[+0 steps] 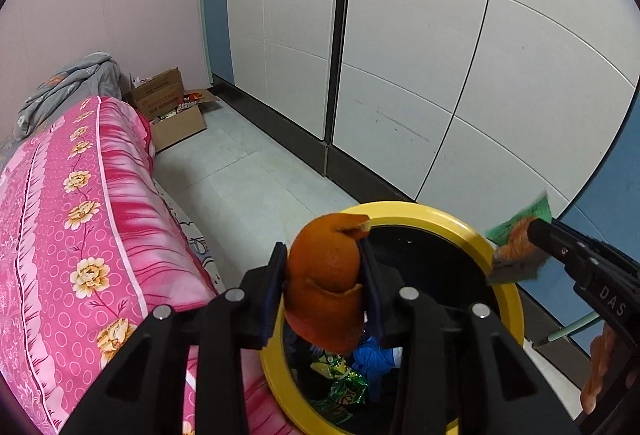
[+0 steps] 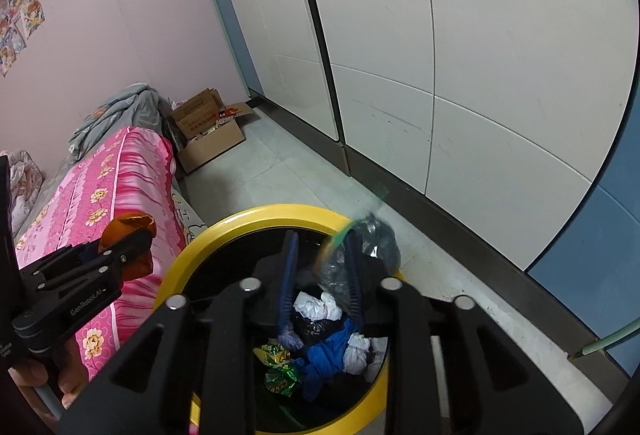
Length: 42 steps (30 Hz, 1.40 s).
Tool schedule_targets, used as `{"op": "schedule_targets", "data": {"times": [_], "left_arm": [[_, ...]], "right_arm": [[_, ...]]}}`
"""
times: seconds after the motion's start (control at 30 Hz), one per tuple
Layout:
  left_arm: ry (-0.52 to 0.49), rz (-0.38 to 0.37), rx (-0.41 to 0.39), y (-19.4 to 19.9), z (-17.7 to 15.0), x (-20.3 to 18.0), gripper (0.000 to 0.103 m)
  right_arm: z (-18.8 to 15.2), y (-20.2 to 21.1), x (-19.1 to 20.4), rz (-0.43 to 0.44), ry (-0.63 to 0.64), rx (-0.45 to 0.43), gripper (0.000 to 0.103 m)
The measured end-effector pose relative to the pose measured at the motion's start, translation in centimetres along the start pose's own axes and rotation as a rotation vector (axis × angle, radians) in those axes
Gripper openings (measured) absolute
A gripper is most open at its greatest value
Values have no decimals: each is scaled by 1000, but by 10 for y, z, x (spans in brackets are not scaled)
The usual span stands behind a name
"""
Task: Collect trash
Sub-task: 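Open the left tool over the bin while the right tool releases the grey packet, then move both open tools back over the remaining trash on the bed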
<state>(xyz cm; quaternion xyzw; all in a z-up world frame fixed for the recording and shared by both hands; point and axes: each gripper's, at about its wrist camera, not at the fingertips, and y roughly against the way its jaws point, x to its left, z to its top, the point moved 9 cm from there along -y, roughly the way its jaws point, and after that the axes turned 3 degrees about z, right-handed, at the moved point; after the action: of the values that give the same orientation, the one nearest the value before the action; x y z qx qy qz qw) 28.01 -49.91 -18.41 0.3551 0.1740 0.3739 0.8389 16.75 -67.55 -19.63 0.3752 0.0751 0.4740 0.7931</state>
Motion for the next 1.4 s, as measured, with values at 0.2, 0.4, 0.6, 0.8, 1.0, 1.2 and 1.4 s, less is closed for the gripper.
{"op": "schedule_targets", "data": {"times": [0.2, 0.4, 0.6, 0.8, 1.0, 1.2, 1.4], "left_arm": [[62, 8, -26, 15, 8, 18, 66], [96, 30, -55, 41, 14, 39, 71], [98, 96, -119, 84, 18, 74, 78], [133, 185, -169, 134, 14, 133, 82], [179, 286, -207, 186, -2, 202, 82], [245, 379, -229, 232, -26, 271, 83], [294, 450, -231, 263, -50, 322, 83]], "right_arm": [[-1, 12, -3, -17, -9, -6, 54], [1, 35, 0, -8, -21, -30, 56], [8, 67, 35, 66, 7, -76, 61], [12, 97, 90, 163, 68, -114, 68], [0, 128, 153, 282, 139, -112, 74], [-30, 157, 221, 395, 241, -90, 77], [-65, 170, 278, 482, 322, -40, 78]]}}
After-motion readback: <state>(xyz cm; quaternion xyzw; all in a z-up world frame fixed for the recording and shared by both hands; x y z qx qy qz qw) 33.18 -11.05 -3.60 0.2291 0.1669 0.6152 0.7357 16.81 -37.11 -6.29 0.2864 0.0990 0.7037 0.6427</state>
